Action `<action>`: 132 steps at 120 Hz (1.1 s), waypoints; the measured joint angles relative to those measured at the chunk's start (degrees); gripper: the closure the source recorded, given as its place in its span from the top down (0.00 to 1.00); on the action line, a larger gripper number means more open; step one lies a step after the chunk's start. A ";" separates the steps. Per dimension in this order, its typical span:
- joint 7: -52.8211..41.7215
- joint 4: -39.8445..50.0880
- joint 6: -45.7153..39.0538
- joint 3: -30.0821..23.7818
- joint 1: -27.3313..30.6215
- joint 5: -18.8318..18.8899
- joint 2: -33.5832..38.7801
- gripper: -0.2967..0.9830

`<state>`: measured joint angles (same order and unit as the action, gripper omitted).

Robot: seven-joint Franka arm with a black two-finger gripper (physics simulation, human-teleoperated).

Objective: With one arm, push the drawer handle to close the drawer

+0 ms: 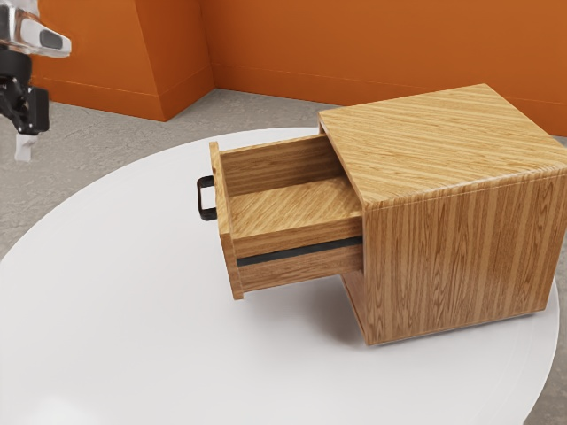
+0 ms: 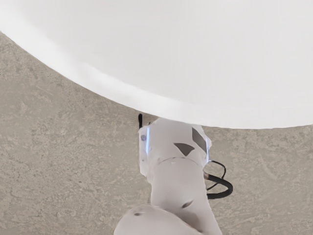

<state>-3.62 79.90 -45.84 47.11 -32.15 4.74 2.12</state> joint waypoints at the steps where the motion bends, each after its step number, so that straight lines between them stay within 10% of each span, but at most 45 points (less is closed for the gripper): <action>1: -0.14 0.39 -1.26 0.23 1.16 0.09 0.00 0.77; 29: -3.45 -5.94 -20.51 -0.40 24.85 1.64 0.18 0.77; 49: -4.98 -11.46 -23.03 -10.71 14.23 1.41 0.52 0.77; 66: -5.60 -10.42 -23.92 -14.66 2.21 1.15 0.34 0.49; 91: -5.59 1.11 -26.65 -17.36 6.77 3.13 0.26 0.25; 132: -5.30 15.64 -40.27 -17.79 4.61 4.19 0.16 0.17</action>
<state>-8.92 95.54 -86.11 29.32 -27.54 8.94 2.28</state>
